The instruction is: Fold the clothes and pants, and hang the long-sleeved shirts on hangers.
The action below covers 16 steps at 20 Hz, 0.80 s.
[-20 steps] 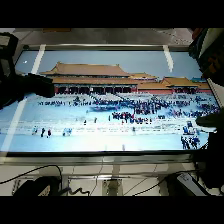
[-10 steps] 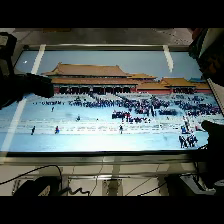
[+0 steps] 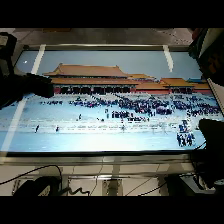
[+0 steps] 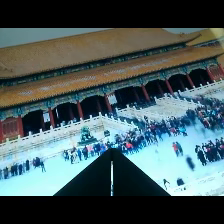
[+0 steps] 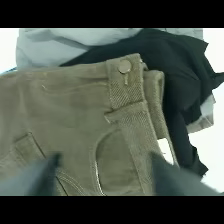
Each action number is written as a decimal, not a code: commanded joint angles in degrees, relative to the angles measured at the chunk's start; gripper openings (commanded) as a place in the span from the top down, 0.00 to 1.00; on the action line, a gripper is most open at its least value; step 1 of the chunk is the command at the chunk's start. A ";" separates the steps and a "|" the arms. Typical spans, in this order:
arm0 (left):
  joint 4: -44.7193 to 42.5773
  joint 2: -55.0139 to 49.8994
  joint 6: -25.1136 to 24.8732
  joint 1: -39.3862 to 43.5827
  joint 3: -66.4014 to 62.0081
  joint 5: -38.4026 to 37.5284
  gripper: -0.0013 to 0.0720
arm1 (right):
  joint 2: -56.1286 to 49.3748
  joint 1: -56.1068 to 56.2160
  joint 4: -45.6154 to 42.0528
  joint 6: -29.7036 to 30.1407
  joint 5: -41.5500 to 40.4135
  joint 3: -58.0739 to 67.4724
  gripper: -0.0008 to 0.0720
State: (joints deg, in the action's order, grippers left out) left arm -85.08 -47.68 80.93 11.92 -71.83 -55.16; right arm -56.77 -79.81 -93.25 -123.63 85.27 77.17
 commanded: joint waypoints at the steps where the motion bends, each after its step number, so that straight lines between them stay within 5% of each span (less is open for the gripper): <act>1: 0.00 0.02 0.00 -0.07 -0.02 0.02 0.95 | -0.02 3.37 6.64 6.84 -5.07 0.02 0.63; 3: 0.00 0.02 0.00 -0.07 -0.02 0.02 0.95 | -0.04 9.92 12.68 12.11 -10.23 0.00 0.90; 4: 0.00 0.02 0.00 -0.07 -0.02 0.02 0.95 | -0.09 14.21 15.15 15.74 -12.00 -0.11 0.93; 11: 0.00 0.02 0.00 -0.07 -0.02 0.04 0.95 | -0.90 55.78 15.32 42.27 -13.75 -3.54 0.94; 16: 0.00 0.02 0.00 -0.07 -0.02 0.02 0.95 | -0.90 71.36 3.19 38.21 -13.70 -3.54 0.94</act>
State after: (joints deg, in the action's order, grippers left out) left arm -85.08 -47.68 80.93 11.92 -71.83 -55.13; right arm -57.60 -16.93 -84.23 -86.15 71.88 73.80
